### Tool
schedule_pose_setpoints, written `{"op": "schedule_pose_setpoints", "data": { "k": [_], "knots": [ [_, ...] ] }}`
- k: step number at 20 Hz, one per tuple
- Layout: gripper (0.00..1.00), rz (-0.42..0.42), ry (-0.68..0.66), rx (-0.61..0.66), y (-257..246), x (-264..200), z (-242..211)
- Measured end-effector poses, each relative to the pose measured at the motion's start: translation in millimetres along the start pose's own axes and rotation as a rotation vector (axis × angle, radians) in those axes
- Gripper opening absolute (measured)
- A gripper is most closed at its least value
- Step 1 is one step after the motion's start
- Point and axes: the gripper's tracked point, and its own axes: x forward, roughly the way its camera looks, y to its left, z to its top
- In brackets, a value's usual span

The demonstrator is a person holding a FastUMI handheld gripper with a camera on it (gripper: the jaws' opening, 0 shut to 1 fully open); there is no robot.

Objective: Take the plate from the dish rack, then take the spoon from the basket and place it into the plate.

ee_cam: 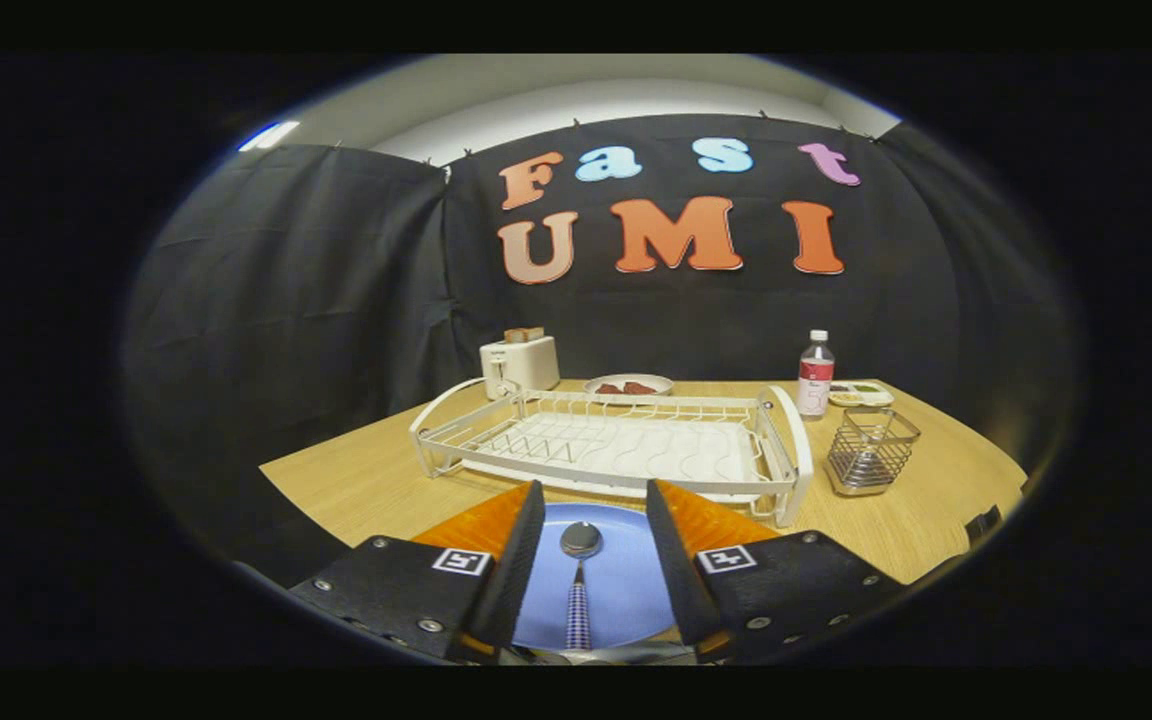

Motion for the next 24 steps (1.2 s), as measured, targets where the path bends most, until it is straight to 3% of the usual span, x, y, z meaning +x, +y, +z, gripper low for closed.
{"op": "schedule_pose_setpoints", "data": {
  "k": [1,6,18,24],
  "knots": [
    [0.72,-0.011,0.002,0.005,-5,1,1],
    [0.96,-0.069,-0.003,0.033,-37,4,13],
    [0.97,-0.409,-0.102,-0.033,-177,-42,65],
    [0.97,-0.452,-0.108,-0.028,-193,-51,65]
  ]
}}
